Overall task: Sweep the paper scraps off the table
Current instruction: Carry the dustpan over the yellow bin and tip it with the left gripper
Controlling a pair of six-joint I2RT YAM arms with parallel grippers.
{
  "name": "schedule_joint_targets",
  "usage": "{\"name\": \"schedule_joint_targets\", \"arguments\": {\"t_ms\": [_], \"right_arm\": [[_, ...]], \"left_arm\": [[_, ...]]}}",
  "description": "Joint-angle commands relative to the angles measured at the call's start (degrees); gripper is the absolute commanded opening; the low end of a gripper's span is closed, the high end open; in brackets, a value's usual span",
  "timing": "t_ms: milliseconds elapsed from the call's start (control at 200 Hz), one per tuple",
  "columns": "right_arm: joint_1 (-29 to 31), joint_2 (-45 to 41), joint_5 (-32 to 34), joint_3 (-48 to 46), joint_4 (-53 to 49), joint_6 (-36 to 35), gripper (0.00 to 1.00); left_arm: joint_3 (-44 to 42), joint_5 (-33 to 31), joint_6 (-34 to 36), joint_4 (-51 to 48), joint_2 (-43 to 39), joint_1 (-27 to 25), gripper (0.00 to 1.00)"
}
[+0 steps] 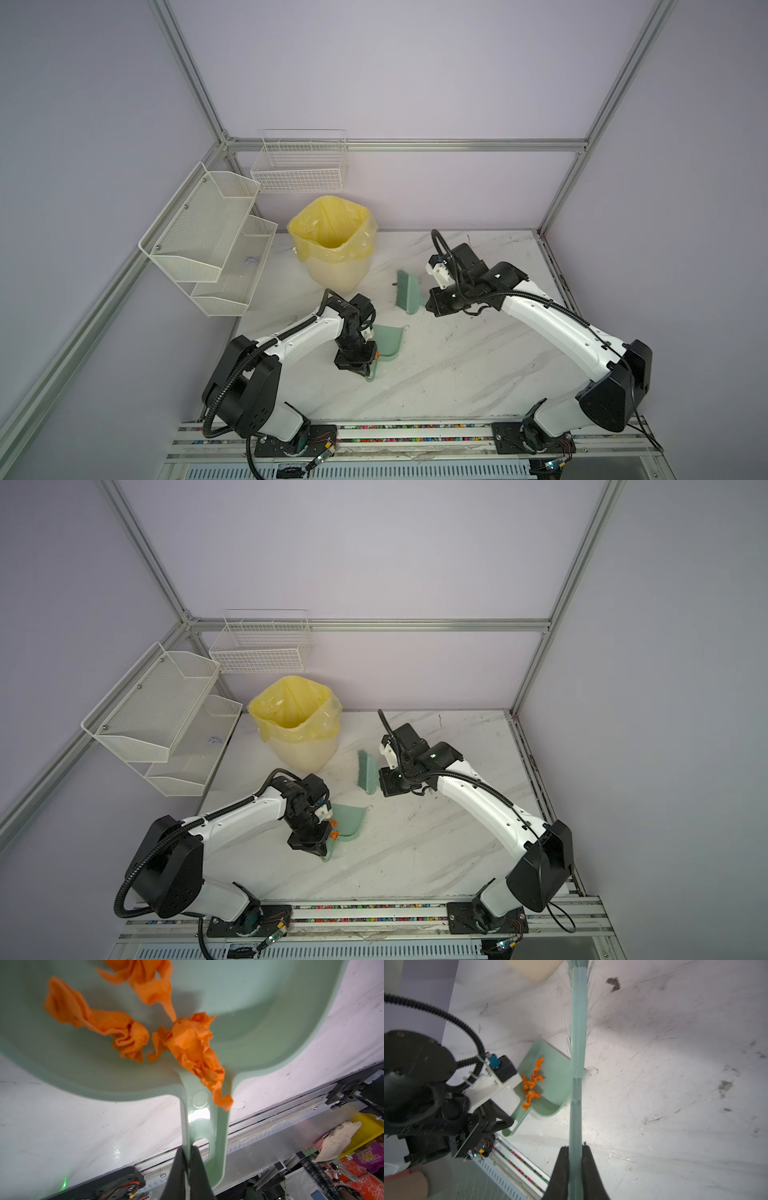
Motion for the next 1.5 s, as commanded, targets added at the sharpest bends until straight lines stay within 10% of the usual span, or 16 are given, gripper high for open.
{"name": "schedule_joint_targets", "arguments": {"t_ms": [0, 615, 1050, 1245, 1495], "right_arm": [[-2.58, -1.44, 2.64, 0.64, 0.23, 1.3, 0.0], [-9.78, -1.29, 3.17, -1.7, 8.81, 4.47, 0.0], [-9.79, -2.48, 2.42, -3.17, 10.07, 5.53, 0.0], [-9.79, -2.52, 2.25, -3.24, 10.05, 5.19, 0.0], [-9.76, -2.59, 2.14, -2.48, 9.82, 5.06, 0.0]], "left_arm": [[9.0, -1.31, 0.53, -1.92, -2.89, -0.09, 0.0], [34.28, 0.75, -2.03, -0.54, -1.53, 0.67, 0.0], [45.02, 13.75, -8.48, 10.78, 2.71, 14.3, 0.0], [37.79, 25.08, -20.04, 27.53, 0.81, 21.78, 0.0], [19.66, 36.15, -51.52, 68.63, -2.77, 29.8, 0.0]]}}
